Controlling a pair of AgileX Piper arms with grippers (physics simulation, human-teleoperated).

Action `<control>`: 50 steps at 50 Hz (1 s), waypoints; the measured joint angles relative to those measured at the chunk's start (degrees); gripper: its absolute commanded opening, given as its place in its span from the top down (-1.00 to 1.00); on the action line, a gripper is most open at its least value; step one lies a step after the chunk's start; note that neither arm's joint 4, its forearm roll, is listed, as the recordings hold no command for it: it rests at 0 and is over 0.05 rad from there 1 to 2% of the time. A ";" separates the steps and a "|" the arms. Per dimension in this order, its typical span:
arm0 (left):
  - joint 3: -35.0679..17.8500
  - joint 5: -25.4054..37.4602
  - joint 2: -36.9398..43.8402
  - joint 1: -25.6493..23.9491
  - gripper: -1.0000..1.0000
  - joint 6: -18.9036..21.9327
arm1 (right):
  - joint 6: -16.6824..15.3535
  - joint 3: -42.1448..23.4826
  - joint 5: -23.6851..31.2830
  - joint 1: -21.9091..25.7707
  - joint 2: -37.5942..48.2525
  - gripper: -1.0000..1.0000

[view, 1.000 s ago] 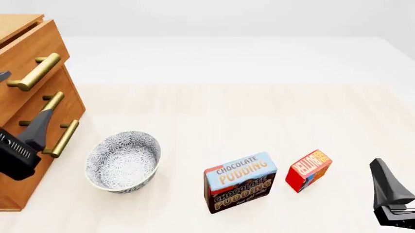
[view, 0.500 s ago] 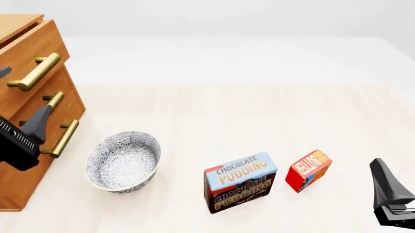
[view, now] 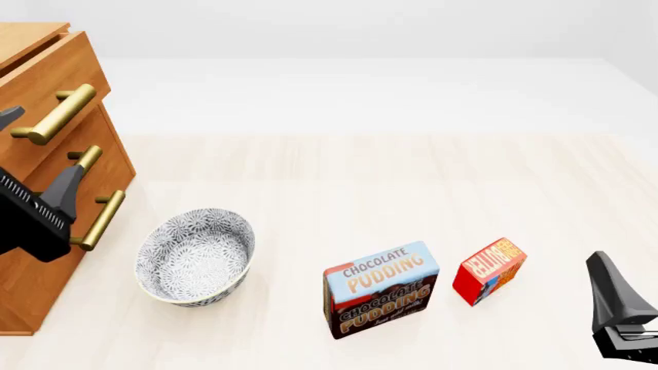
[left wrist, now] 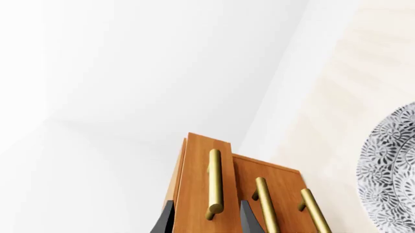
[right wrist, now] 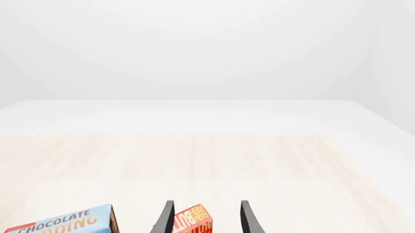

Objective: Put the butter at the back in the top drawer of the cabinet and close it.

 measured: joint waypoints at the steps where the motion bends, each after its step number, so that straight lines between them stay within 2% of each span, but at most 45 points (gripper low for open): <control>1: 0.02 -0.12 0.12 0.08 -1.00 0.02 | 0.00 0.00 0.00 0.00 0.00 -1.00; 50: 0.47 -8.04 8.62 5.05 -1.00 1.59 | 0.00 0.00 0.00 0.00 0.00 -1.00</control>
